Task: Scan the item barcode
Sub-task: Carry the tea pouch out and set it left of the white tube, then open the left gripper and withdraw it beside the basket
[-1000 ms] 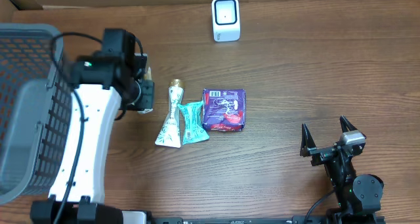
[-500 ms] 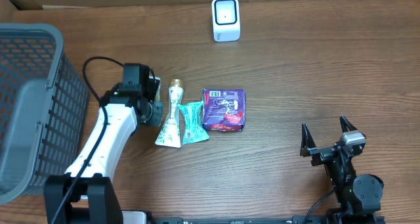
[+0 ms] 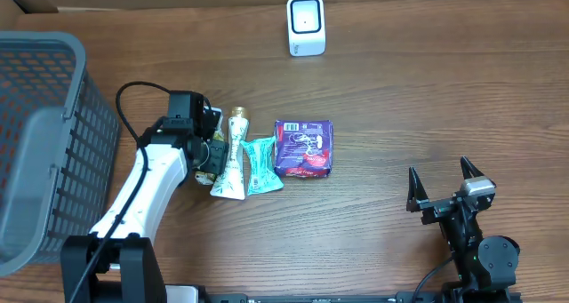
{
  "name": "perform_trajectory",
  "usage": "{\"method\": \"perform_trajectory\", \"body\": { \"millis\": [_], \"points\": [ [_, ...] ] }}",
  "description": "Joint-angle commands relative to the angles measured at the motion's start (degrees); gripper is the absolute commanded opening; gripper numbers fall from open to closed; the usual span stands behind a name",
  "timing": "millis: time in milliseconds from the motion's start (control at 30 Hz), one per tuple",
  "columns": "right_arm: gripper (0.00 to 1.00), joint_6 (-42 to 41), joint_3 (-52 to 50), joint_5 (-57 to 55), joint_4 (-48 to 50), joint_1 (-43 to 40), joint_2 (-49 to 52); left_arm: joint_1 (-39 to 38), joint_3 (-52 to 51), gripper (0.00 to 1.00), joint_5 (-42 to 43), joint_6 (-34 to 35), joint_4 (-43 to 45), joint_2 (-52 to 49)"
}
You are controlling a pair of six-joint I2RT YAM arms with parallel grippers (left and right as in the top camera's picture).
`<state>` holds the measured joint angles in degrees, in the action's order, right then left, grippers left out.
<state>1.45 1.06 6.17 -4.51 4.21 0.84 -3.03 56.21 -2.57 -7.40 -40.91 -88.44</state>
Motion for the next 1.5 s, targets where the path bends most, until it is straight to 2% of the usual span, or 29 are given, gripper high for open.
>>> {"method": "perform_trajectory", "body": {
  "millis": [0,133,167,233,433,633,767,1000,1200,1467],
  "points": [
    [1.00,-0.1,-0.6,0.3,0.3,0.2,-0.7,-0.2,7.8,0.66,1.1,1.9,-2.4,0.2],
    [1.00,-0.1,-0.6,0.3,0.3,0.2,-0.7,-0.2,21.4,0.68,1.1,3.4,-11.6,0.2],
    [1.00,-0.1,-0.6,0.3,0.3,0.2,-0.7,-0.2,24.7,0.76,1.1,3.4,-13.9,0.2],
    [1.00,-0.1,-0.6,0.3,0.3,0.2,-0.7,-0.2,31.9,1.00,1.1,3.6,-19.2,0.2],
    [1.00,-0.1,-0.6,0.3,0.3,0.2,-0.7,0.4,49.1,1.00,1.1,7.5,-32.1,0.3],
    [1.00,-0.1,-0.6,0.3,0.3,0.2,-0.7,3.1,56.9,1.00,1.2,10.5,-37.7,2.0],
    [1.00,-0.1,-0.6,0.3,0.3,0.2,-0.7,8.0,61.0,0.99,1.1,10.8,-39.9,3.8],
    [1.00,-0.1,-0.6,0.3,0.3,0.2,-0.7,19.8,63.0,1.00,0.2,10.8,-42.3,7.4],
    [1.00,-0.1,-0.6,0.3,0.3,0.2,-0.7,29.9,62.7,1.00,-7.9,10.9,-44.8,7.0],
    [1.00,-0.1,-0.6,0.3,0.3,0.2,-0.7,32.3,62.7,1.00,-6.4,13.9,-44.8,6.7]
  ]
}}
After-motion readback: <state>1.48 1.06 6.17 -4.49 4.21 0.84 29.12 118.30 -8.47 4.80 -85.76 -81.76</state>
